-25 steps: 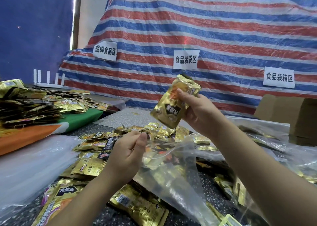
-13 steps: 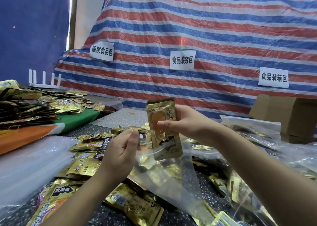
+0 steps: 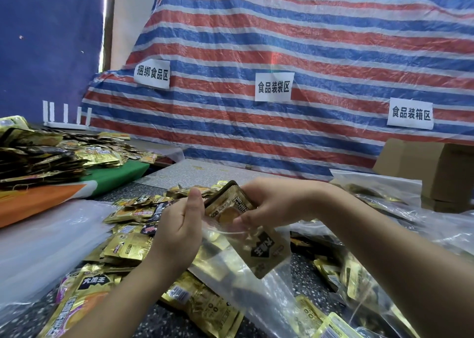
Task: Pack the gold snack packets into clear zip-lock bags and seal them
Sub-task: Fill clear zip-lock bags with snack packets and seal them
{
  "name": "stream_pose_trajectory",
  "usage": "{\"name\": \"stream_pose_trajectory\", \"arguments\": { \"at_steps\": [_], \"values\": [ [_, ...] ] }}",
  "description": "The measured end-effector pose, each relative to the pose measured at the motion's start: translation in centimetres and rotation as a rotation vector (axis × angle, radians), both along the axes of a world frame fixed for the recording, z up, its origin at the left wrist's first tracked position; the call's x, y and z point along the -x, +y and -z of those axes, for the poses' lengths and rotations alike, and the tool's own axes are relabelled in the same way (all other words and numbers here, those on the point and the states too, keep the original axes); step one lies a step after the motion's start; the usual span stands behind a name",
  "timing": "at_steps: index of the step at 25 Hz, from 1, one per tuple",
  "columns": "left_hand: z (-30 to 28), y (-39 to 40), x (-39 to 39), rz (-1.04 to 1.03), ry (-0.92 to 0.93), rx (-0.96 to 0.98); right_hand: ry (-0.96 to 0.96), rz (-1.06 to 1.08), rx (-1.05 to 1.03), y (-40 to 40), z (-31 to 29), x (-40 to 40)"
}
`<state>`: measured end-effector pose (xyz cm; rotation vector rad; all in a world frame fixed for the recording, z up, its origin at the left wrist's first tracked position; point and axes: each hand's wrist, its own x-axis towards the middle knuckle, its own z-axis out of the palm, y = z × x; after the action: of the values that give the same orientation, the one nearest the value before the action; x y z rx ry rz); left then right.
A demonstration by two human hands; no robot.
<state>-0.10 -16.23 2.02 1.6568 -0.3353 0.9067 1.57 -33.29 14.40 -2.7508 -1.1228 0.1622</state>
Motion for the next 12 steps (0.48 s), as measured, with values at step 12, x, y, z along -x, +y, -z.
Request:
{"name": "stream_pose_trajectory", "arguments": {
  "at_steps": [12],
  "values": [
    [-0.3, -0.4, 0.4, 0.004, -0.035, -0.056, -0.057, -0.006, 0.291, 2.0, 1.2, -0.1]
  ]
}}
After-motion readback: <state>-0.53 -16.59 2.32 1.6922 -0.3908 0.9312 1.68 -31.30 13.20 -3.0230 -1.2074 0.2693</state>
